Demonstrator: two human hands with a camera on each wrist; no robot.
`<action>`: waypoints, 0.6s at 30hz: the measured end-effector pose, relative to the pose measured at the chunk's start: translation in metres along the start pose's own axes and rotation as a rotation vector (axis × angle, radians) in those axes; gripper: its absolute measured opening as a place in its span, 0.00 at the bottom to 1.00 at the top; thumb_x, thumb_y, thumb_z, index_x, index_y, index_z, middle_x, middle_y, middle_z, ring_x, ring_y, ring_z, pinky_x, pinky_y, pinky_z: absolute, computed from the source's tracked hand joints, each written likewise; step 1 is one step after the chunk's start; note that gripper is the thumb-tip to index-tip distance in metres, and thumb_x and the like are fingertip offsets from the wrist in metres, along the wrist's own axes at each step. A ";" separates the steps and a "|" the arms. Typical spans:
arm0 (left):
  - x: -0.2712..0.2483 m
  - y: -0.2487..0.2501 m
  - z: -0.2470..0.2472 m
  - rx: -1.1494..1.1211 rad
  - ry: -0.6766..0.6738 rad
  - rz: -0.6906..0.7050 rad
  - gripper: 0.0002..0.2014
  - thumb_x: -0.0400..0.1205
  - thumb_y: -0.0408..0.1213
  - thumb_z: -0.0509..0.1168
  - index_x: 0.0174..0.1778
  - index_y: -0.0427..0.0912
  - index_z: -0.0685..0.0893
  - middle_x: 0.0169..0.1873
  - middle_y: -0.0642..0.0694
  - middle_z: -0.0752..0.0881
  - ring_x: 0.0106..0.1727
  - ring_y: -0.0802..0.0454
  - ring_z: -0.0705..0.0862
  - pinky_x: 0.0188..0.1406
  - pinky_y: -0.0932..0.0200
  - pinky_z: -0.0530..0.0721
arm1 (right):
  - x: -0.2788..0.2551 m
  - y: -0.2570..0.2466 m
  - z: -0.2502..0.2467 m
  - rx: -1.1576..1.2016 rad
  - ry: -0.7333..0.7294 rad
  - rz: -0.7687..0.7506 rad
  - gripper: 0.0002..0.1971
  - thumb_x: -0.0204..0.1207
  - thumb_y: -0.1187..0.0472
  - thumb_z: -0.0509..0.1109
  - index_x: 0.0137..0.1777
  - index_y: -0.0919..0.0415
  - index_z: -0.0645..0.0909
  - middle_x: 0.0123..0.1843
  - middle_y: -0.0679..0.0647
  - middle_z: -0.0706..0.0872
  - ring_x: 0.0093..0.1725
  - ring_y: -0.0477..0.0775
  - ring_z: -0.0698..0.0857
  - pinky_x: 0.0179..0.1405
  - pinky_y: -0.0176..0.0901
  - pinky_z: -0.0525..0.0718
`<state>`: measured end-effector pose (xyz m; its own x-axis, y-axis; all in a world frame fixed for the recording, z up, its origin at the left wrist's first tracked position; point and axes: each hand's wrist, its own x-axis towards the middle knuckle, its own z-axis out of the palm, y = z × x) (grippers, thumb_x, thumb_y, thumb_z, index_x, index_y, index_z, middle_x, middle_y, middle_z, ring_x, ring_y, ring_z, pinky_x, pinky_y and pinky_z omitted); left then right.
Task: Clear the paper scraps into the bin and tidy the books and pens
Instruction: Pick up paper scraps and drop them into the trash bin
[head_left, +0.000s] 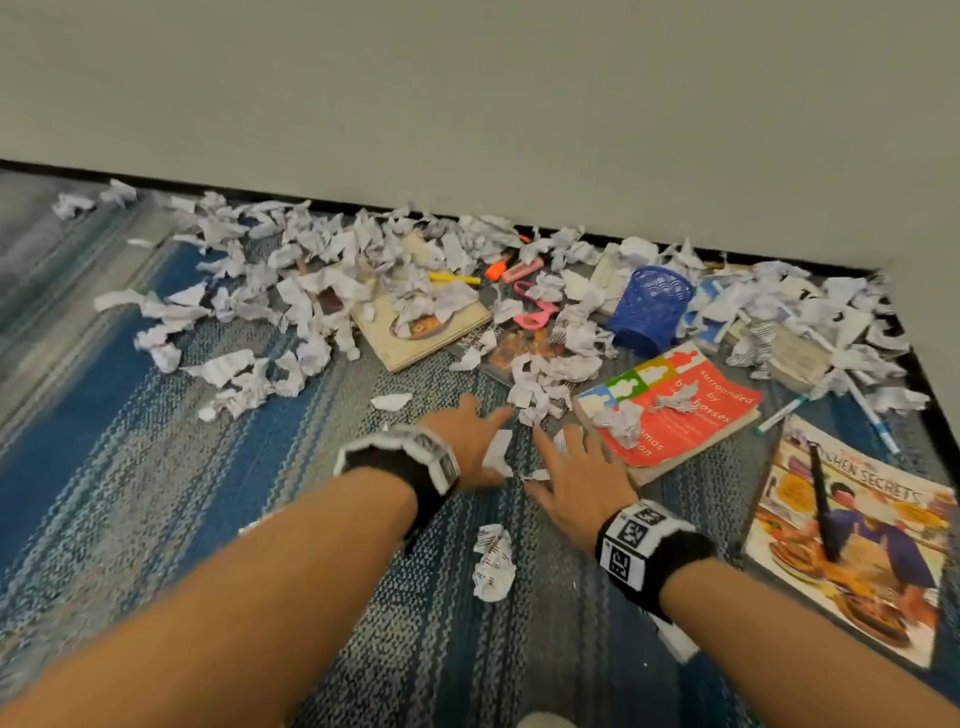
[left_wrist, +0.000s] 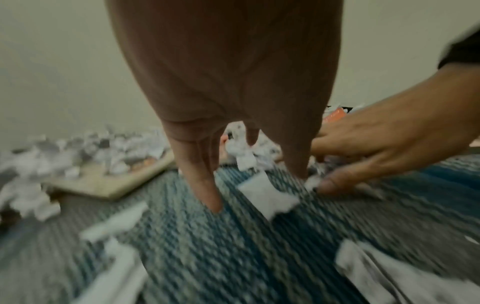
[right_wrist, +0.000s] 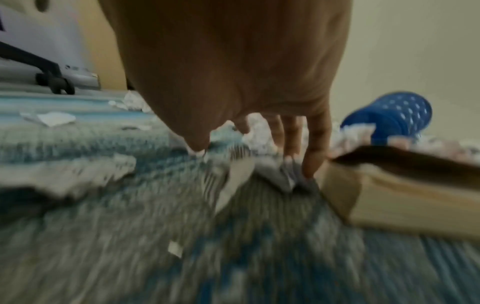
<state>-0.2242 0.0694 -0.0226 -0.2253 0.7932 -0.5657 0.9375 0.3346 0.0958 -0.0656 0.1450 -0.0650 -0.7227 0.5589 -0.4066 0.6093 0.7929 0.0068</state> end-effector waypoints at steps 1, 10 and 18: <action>0.003 0.005 0.016 -0.022 -0.027 -0.022 0.46 0.77 0.60 0.67 0.83 0.59 0.46 0.78 0.34 0.60 0.67 0.33 0.78 0.59 0.42 0.83 | -0.001 0.001 0.011 -0.013 0.028 0.013 0.36 0.82 0.37 0.52 0.85 0.52 0.48 0.83 0.62 0.58 0.79 0.67 0.63 0.70 0.62 0.73; 0.009 0.011 0.059 -0.204 0.244 -0.080 0.17 0.84 0.31 0.60 0.69 0.41 0.68 0.70 0.38 0.65 0.67 0.37 0.68 0.57 0.46 0.80 | 0.012 0.021 0.035 0.103 0.168 -0.080 0.11 0.86 0.63 0.52 0.65 0.62 0.70 0.65 0.62 0.73 0.63 0.62 0.73 0.59 0.49 0.73; -0.012 -0.010 0.061 -0.140 0.547 -0.365 0.27 0.84 0.58 0.47 0.48 0.40 0.83 0.57 0.41 0.76 0.58 0.42 0.74 0.57 0.43 0.75 | -0.008 -0.016 0.027 0.271 0.322 -0.233 0.11 0.86 0.53 0.52 0.47 0.57 0.71 0.39 0.54 0.78 0.38 0.58 0.78 0.32 0.45 0.71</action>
<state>-0.2144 0.0254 -0.0665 -0.6576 0.7481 -0.0887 0.7409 0.6635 0.1037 -0.0607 0.1216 -0.0861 -0.8884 0.4544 -0.0648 0.4511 0.8383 -0.3063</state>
